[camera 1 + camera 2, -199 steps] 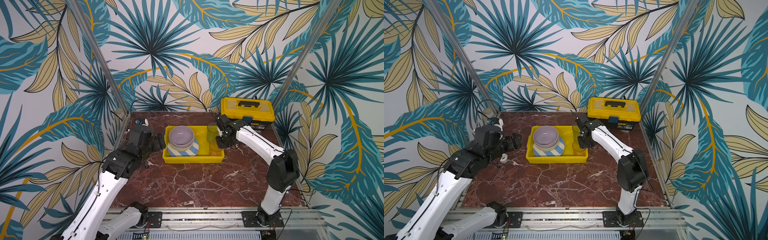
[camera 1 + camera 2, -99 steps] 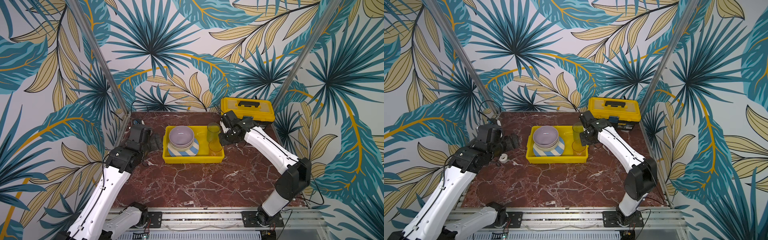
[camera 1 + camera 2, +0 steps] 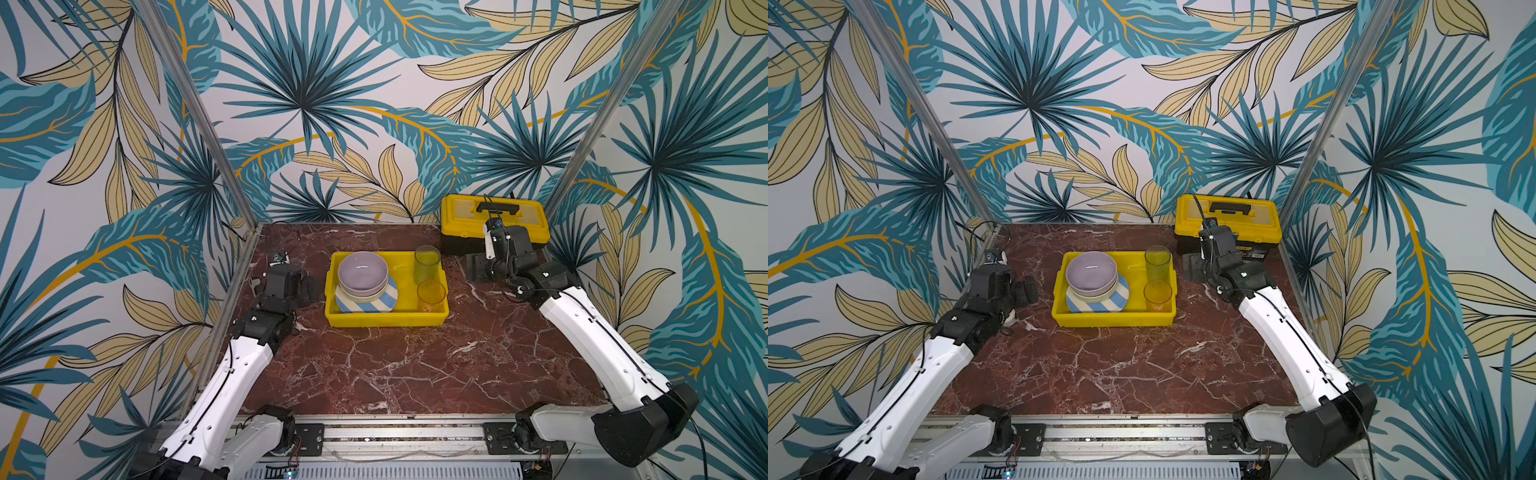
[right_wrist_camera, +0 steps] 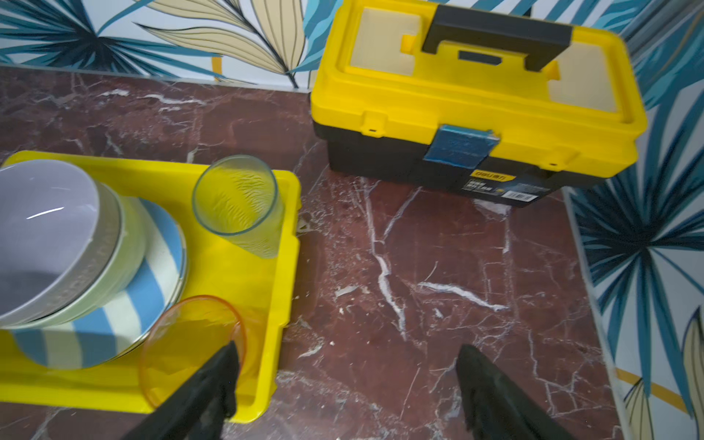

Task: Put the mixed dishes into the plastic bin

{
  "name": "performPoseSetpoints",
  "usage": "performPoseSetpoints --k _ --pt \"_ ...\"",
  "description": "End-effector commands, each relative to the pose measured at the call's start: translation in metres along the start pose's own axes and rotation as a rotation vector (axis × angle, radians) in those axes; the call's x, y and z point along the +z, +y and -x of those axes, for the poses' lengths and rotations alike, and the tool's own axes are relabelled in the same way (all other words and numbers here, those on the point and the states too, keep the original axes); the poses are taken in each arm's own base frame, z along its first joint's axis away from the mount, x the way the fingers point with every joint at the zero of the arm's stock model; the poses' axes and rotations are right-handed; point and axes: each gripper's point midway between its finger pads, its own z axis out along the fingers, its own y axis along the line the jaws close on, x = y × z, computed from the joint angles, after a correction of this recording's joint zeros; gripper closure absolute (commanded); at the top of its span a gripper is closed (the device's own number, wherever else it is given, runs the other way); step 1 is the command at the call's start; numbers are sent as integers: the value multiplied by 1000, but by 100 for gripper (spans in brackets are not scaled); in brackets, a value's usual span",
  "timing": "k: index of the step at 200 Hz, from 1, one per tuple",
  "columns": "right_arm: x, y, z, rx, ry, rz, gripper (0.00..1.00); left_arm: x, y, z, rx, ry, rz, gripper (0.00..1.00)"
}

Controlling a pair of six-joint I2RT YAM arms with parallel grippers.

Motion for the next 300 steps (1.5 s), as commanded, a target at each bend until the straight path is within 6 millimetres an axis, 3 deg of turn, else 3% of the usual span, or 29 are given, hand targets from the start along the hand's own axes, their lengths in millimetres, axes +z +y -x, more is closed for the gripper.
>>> performPoseSetpoints --k 1,24,61,82,134,167,229,300 --pt "4 -25 12 73 -115 -95 3 21 8 24 -12 -152 39 1" --pt "13 -53 -2 124 -123 -191 0 42 20 12 -36 -136 58 1" --pt "38 -99 -42 213 -133 -350 0 61 32 -1 -52 -183 71 1" --pt "49 -123 -69 280 -108 -427 0 69 31 -7 -47 -202 57 1" --pt "72 -161 -103 351 -154 -550 0 94 24 -27 -11 -209 22 1" --pt "83 -164 -109 354 -216 -553 0 101 14 -28 11 -306 -31 1" --pt "96 -164 -114 297 -293 -559 0 123 7 -42 38 -296 -49 1" --pt "115 -151 -111 263 -335 -474 0 122 8 -43 35 -314 -50 1"
